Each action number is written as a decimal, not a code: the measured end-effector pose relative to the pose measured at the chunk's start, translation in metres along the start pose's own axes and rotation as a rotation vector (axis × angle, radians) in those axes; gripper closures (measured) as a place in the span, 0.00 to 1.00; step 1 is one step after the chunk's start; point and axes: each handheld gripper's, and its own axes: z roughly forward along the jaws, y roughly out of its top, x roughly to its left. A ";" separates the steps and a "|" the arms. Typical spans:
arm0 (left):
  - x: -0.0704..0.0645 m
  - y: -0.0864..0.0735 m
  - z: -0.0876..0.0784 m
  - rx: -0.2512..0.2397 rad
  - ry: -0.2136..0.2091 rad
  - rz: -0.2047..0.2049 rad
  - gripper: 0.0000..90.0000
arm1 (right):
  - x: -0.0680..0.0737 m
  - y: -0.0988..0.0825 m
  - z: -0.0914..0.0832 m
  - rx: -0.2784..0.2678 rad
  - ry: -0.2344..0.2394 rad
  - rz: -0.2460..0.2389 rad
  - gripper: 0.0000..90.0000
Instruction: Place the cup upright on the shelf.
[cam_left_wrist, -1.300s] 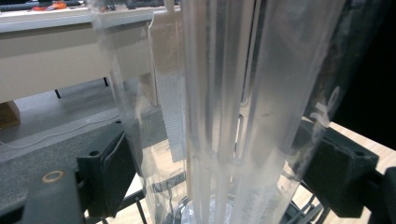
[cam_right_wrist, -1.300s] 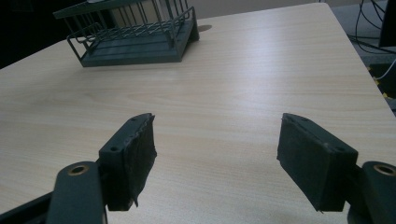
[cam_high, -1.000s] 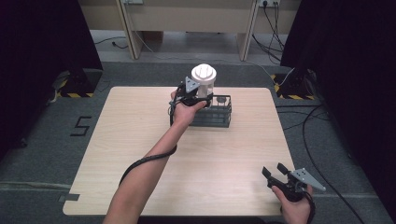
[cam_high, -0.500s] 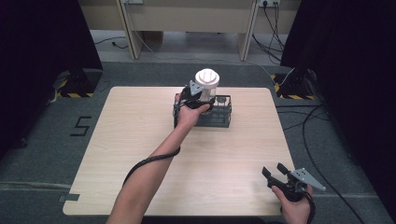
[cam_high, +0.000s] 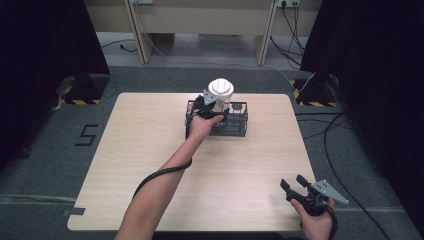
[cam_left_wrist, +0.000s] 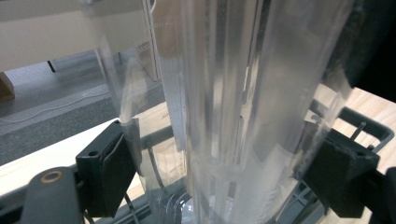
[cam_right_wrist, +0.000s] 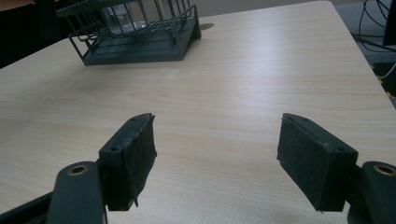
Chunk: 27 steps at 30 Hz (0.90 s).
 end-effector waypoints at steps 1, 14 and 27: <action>0.000 0.000 0.000 -0.001 0.000 -0.002 0.19 | 0.000 0.000 0.000 0.001 0.000 0.005 0.31; 0.000 -0.005 -0.005 -0.012 0.001 0.004 0.18 | 0.000 0.000 0.000 0.002 0.002 -0.007 0.31; -0.002 -0.007 -0.026 -0.039 0.004 0.039 0.16 | 0.000 0.000 0.001 0.005 0.003 -0.004 0.31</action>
